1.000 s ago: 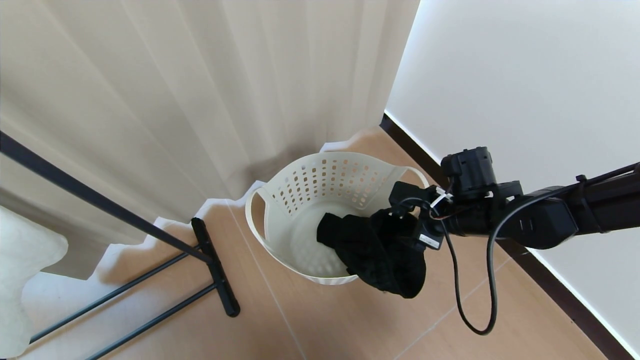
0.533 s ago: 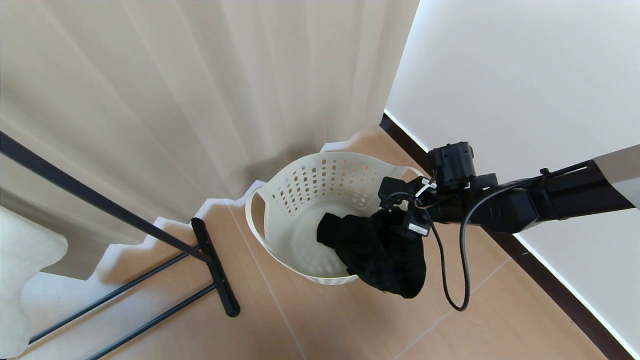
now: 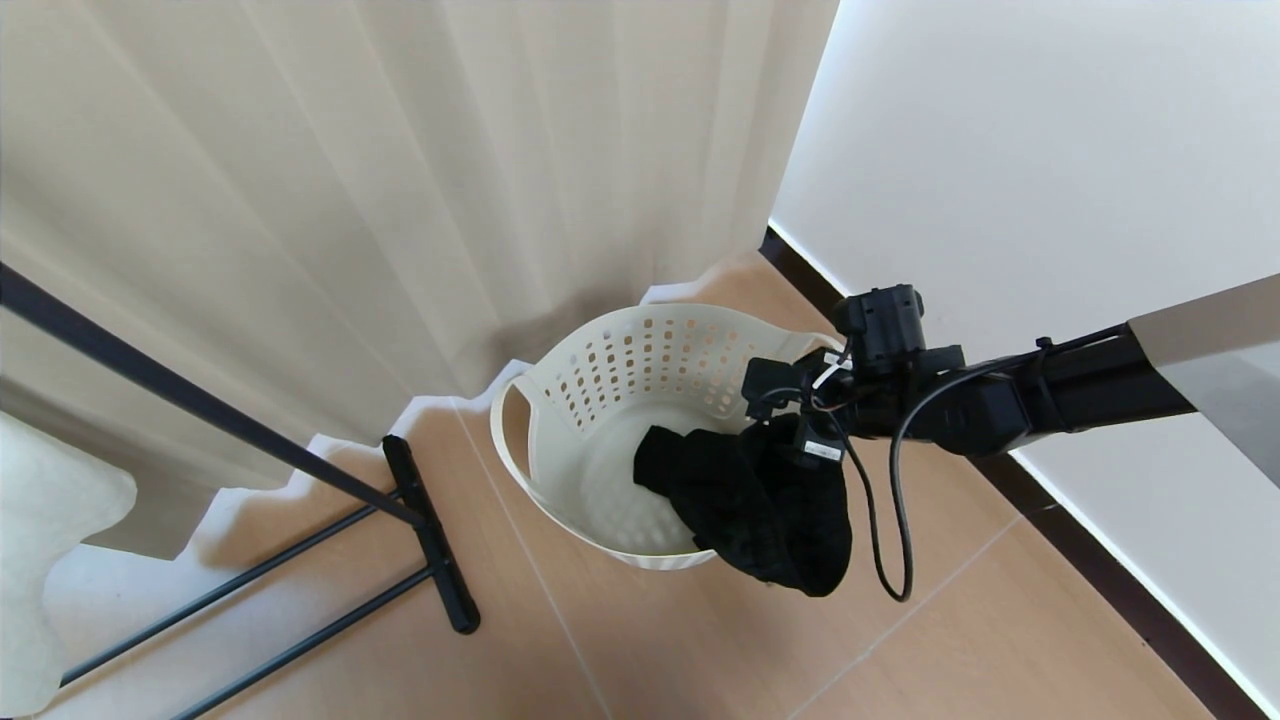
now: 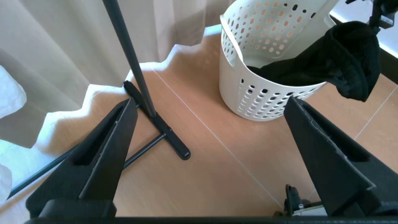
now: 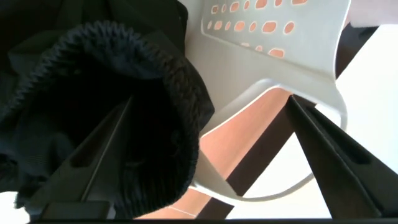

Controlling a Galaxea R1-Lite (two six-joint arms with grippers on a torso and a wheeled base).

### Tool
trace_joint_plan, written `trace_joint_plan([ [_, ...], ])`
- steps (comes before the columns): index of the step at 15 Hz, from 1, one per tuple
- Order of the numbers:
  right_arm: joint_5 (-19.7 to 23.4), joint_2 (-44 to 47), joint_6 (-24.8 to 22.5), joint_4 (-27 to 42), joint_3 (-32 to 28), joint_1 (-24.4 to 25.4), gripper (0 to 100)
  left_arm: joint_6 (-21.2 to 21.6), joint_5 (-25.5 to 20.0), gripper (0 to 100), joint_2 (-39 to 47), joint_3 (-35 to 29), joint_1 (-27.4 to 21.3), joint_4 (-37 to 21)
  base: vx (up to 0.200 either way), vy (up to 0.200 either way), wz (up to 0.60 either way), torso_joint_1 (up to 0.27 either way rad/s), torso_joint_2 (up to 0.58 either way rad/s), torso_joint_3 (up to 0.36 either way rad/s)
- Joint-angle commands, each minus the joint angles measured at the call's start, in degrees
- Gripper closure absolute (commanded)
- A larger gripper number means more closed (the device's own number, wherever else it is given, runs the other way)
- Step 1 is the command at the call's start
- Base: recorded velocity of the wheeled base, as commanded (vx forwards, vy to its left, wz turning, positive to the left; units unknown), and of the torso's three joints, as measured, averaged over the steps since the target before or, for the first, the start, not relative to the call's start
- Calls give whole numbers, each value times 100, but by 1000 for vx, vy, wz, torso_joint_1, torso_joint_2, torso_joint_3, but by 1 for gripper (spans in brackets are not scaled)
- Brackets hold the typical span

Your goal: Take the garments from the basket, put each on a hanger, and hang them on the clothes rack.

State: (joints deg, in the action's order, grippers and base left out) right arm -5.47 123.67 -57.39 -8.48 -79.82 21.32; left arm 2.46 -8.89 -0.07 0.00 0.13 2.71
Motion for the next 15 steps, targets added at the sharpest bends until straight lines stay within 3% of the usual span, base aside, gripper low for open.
trace_joint_plan([
  [1,2,78,-9,-4,-104,-23,0,0,1,0,7,0,4,2,0,0,0,0,0,0],
  [2,2,78,-18,-4,-104,-23,0,0,1,0,7,0,4,2,0,0,0,0,0,0],
  [3,2,78,-18,-4,-104,-23,100,0,1,0,7,0,4,2,0,0,0,0,0,0],
  [9,73,-107,35,-22,72,-23,100,0,10,0,7,0,4,11,0,0,0,0,0,0],
  [12,143,-775,264,-312,802,-23,100,0,10,0,7,0,4,11,0,0,0,0,0,0],
  [15,152,-1900,519,-1155,2173,-23,100,0,10,0,7,0,13,11,0,0,0,0,0,0],
])
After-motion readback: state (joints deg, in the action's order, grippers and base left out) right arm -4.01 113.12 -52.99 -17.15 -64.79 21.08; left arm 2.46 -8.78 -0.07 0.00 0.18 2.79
